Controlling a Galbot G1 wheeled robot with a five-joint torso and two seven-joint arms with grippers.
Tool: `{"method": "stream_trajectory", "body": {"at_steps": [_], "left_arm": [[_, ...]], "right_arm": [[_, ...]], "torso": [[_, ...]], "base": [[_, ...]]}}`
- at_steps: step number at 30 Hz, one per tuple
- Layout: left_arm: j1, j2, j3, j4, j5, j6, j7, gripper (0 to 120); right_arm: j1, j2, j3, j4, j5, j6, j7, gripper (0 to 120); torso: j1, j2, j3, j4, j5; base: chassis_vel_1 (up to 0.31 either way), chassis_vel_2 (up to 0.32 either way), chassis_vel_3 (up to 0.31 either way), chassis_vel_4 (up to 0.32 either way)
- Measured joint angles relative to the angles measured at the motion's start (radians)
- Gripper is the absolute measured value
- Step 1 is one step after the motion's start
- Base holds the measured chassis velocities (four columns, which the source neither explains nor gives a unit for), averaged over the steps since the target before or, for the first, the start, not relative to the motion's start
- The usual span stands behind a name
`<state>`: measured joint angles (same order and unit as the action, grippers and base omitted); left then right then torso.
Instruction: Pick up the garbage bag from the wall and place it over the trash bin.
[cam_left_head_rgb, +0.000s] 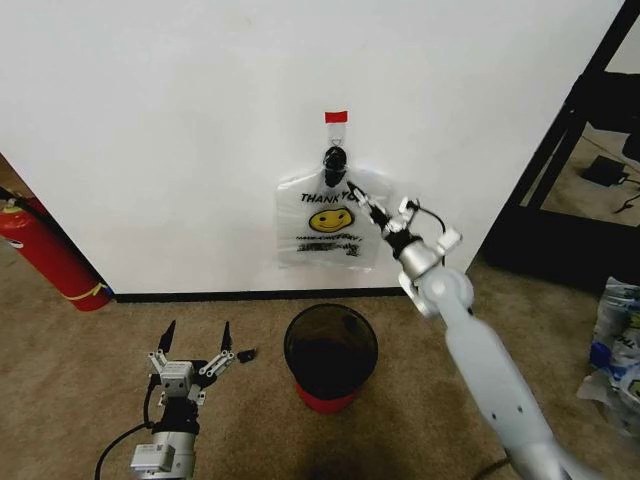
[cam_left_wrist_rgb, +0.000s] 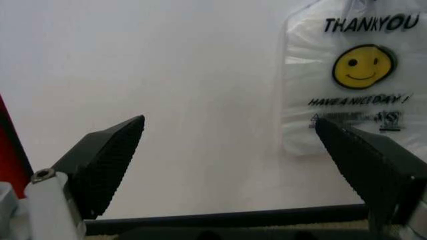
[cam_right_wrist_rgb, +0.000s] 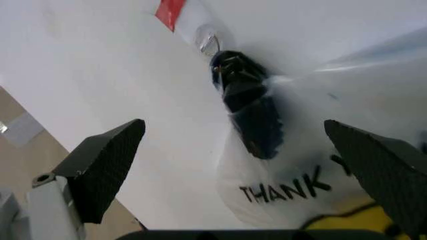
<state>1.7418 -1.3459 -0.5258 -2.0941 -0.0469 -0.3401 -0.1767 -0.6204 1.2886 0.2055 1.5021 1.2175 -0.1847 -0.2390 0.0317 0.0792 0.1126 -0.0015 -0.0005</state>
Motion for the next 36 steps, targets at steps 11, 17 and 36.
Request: {"method": "stream_trajectory", "body": {"at_steps": [11,17,36], "left_arm": [[-0.017,-0.006,0.0,0.005,-0.009,0.002,-0.005,100],[-0.023,-0.011,0.0,0.006,-0.011,0.004,-0.007,100],[-0.021,-0.006,-0.005,-0.007,-0.028,0.001,-0.013,100]], "right_arm": [[0.09,0.022,-0.051,-0.131,-0.006,-0.007,-0.016,100],[0.122,0.036,-0.071,-0.155,-0.006,-0.01,-0.025,100],[0.125,0.048,-0.08,-0.137,0.002,-0.015,-0.014,69]], "torso": [[0.0,0.0,0.0,-0.0001,-0.0004],[0.0,0.0,0.0,0.0001,-0.0006],[0.0,0.001,0.0,0.0,-0.0004]], "base": [[0.0,0.0,0.0,0.0],[0.0,0.0,0.0,0.0],[0.0,0.0,0.0,0.0]]}}
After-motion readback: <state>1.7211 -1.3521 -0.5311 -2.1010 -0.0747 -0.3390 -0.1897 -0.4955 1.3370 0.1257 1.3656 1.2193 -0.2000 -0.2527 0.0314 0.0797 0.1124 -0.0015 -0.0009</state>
